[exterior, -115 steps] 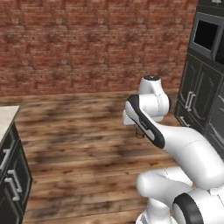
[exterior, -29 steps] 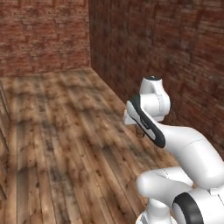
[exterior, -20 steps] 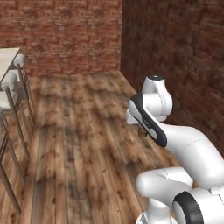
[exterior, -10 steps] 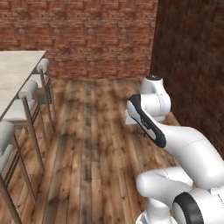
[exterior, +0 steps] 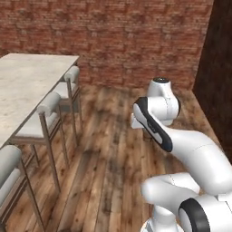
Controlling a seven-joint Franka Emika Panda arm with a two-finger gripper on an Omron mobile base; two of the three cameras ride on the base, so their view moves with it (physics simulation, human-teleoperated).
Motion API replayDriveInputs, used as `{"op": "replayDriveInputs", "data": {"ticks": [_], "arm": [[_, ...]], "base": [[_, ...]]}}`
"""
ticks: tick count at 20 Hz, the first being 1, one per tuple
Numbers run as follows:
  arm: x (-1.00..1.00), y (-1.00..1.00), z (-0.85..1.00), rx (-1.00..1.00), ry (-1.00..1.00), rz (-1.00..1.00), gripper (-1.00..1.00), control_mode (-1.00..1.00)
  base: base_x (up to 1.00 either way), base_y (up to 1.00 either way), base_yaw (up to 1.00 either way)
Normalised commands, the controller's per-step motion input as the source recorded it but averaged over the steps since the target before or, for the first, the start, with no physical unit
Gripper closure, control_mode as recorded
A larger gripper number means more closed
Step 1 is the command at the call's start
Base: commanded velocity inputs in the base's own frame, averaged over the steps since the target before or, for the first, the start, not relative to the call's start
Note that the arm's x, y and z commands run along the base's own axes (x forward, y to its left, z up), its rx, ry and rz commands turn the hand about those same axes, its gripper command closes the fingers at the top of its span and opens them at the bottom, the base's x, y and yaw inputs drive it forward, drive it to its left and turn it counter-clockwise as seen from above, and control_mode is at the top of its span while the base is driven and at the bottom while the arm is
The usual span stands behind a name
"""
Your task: Move the drinks to the dining counter.
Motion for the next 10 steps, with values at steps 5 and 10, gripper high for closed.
{"op": "replayDriveInputs", "data": {"ticks": [5,10], "arm": [[0.0,0.0,0.0,0.0,0.0,0.0,1.0,1.0],[0.0,0.0,0.0,0.0,0.0,0.0,1.0,1.0]], "base": [[1.0,-0.04,0.53],[0.9,-0.09,0.76]]}}
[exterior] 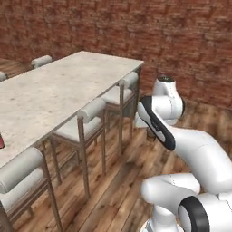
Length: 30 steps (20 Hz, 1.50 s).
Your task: Move the drinks to the dining counter.
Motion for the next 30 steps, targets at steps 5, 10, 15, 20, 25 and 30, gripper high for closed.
{"op": "replayDriveInputs", "data": {"ticks": [5,10,15,20,25,30], "arm": [[0.0,0.0,0.0,0.0,0.0,0.0,1.0,1.0],[0.0,0.0,0.0,0.0,0.0,0.0,1.0,1.0],[0.0,0.0,0.0,0.0,0.0,0.0,1.0,1.0],[0.0,0.0,0.0,0.0,0.0,0.0,1.0,1.0],[0.0,0.0,0.0,0.0,0.0,0.0,1.0,1.0],[0.0,0.0,0.0,0.0,0.0,0.0,1.0,1.0]], "base": [[0.58,-0.04,0.87],[0.63,-0.01,0.83],[0.99,-0.56,0.48],[0.87,-0.75,0.27],[0.38,-0.07,0.27],[0.0,0.44,0.14]]}}
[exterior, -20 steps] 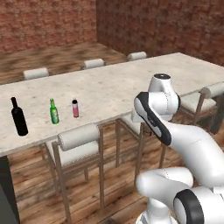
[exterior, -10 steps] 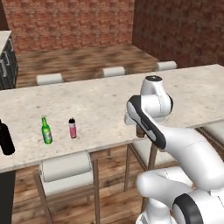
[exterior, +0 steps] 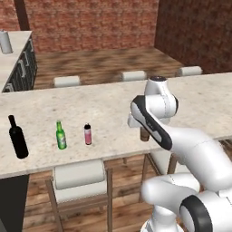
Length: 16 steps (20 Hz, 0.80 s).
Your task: Move the drinks to the dining counter.
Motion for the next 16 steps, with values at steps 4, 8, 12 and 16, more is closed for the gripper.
{"op": "replayDriveInputs", "data": {"ticks": [4,8,12,16], "arm": [[0.0,0.0,0.0,0.0,0.0,0.0,1.0,1.0],[0.0,0.0,0.0,0.0,0.0,0.0,1.0,1.0],[0.0,0.0,0.0,0.0,0.0,0.0,1.0,1.0],[0.0,0.0,0.0,0.0,0.0,0.0,1.0,1.0]], "base": [[0.14,0.24,0.13],[0.48,0.07,0.09],[0.6,0.0,0.04],[0.53,0.0,0.04]]}}
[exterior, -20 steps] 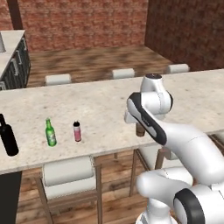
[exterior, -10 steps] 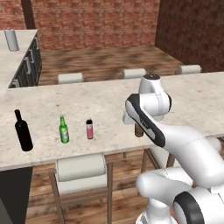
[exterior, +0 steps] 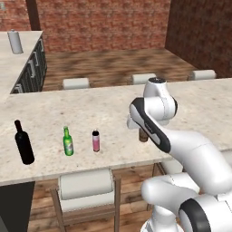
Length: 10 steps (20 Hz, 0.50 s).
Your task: Move the drinks to the dining counter.
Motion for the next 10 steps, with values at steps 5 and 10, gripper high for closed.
{"op": "replayDriveInputs", "data": {"ticks": [5,10], "arm": [[0.25,0.0,0.0,0.0,0.03,0.0,1.0,-1.0],[0.72,0.02,-0.17,0.0,0.11,0.02,1.0,-1.0]], "base": [[0.2,0.0,0.01],[0.0,0.0,0.0]]}}
